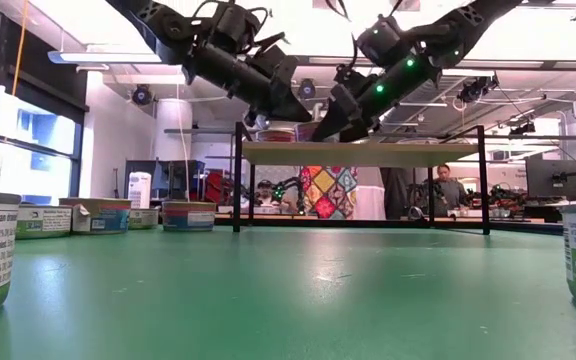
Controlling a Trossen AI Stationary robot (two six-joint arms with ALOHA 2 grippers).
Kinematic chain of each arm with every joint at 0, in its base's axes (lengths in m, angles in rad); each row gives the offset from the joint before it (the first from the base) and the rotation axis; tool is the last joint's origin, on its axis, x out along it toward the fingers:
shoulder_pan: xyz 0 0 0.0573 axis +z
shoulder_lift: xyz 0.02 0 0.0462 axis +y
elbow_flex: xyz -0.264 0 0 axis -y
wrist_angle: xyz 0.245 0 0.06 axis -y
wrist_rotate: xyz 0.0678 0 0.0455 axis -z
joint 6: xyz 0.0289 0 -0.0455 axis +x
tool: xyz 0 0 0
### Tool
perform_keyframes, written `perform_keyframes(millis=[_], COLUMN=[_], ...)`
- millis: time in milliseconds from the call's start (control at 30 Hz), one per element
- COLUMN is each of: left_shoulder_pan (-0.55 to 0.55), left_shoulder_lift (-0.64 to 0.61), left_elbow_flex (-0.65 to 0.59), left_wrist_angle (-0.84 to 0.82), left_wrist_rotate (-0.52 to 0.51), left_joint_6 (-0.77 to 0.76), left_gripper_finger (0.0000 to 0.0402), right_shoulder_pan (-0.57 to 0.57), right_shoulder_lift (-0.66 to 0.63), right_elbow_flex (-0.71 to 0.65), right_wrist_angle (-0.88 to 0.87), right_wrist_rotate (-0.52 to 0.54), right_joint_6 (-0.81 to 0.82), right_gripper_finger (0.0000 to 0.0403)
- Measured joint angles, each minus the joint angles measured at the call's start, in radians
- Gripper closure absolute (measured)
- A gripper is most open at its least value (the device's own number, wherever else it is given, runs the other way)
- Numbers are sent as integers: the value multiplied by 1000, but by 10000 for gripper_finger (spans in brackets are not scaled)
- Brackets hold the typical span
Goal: Stack canned seafood by type on shelf
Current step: Put the blue pink tuna can on the shelf
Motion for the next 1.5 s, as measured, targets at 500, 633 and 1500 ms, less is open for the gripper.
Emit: perform_keyframes(millis=[500, 633, 1500], left_shoulder_pan=[13, 13, -14], left_shoulder_lift=[-2, 0, -194], left_elbow_flex=[-3, -6, -5], left_wrist_angle=[-7, 5, -235], left_wrist_rotate=[-49, -64, -84], left_joint_6=[-8, -8, 90], left_gripper_finger=[402, 402, 401], right_shoulder_pan=[4, 4, 101], right_shoulder_lift=[-107, -109, -206], right_elbow_flex=[0, 0, -1], right_wrist_angle=[-132, -184, -328], right_wrist_rotate=[14, 94, 56], right_joint_6=[-2, 20, -7], right_gripper_finger=[13, 13, 25])
